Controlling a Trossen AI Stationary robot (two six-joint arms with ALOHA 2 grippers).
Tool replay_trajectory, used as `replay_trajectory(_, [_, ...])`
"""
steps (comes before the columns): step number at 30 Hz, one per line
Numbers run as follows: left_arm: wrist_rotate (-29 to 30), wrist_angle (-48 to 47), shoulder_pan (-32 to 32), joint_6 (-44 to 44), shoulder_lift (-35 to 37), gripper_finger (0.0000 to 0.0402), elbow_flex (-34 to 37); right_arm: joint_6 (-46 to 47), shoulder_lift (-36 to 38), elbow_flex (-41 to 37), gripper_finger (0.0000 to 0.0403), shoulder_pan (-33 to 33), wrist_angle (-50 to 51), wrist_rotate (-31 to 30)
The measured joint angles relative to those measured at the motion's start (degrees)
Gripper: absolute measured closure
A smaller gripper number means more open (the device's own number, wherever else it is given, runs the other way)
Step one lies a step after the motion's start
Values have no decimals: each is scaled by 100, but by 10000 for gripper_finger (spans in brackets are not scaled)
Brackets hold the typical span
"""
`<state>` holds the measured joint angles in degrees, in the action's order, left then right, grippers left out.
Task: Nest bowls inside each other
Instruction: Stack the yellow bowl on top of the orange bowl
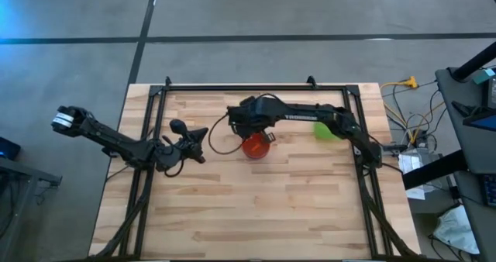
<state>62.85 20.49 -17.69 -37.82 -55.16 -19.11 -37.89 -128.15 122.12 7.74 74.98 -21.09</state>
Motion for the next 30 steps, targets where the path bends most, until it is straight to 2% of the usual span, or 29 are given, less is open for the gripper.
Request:
replay_trajectory(8, [33, 4, -302, -45, 20, 402, -56, 794, 865, -70, 395, -580, 413, -16])
replay_trajectory(14, [58, 2, -315, -148, 23, 402, -72, 733, 1531, -455, 395, -1254, 286, -53])
replay_trajectory(17, [66, -1, -316, -830, 31, 402, -72, 693, 1791, -783, 395, -1618, 96, -481])
replay_trajectory(20, [66, -9, -322, -951, 9, 402, -55, 575, 2054, -1277, 394, -1978, -162, -1413])
replay_trajectory(22, [66, -5, -322, -953, 0, 402, -55, 422, 2203, -1643, 394, -2159, -231, -1747])
replay_trajectory(26, [66, -3, -322, -955, 7, 402, -57, 476, 2430, -2394, 394, -2272, -595, -1706])
replay_trajectory(30, [66, 0, -322, -951, 8, 402, -57, 505, 2610, -2958, 394, -2166, -1031, -1171])
